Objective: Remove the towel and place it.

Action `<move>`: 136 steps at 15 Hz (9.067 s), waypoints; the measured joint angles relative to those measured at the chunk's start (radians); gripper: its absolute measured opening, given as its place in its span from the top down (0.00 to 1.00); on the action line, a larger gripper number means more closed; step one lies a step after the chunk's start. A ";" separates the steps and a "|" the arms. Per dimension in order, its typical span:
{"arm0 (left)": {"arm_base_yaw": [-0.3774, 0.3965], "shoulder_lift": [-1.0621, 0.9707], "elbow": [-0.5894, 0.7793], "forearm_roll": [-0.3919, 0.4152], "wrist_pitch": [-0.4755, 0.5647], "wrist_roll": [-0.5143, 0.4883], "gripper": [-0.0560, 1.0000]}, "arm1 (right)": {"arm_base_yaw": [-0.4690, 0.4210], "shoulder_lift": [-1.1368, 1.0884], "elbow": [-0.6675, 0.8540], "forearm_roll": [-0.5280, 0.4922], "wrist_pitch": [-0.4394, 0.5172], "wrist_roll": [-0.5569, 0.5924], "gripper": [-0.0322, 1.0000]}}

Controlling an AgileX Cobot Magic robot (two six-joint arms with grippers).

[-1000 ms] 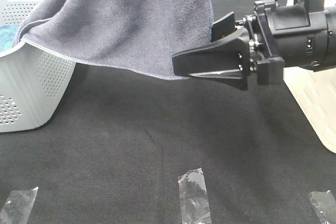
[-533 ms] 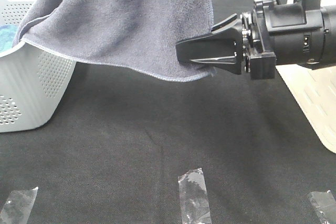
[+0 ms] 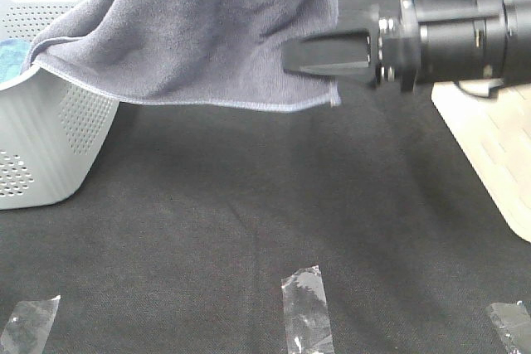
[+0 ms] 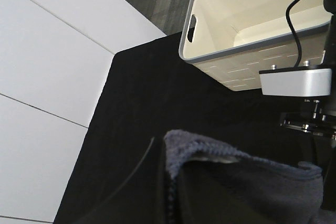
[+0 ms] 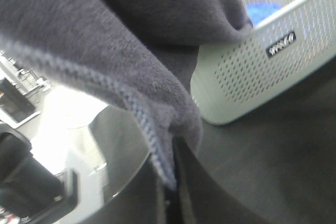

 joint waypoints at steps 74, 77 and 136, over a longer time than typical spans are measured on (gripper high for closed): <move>0.570 0.833 -0.937 -0.120 0.155 -0.598 0.95 | 0.006 0.716 -1.853 -1.405 0.082 1.330 0.95; 0.570 0.783 -0.937 -0.180 0.277 -0.570 0.95 | 0.006 0.675 -1.853 -1.388 0.233 1.350 0.95; -0.158 -0.069 1.238 -0.428 0.069 -0.989 0.95 | 0.009 -0.374 0.194 -1.281 0.246 1.530 0.95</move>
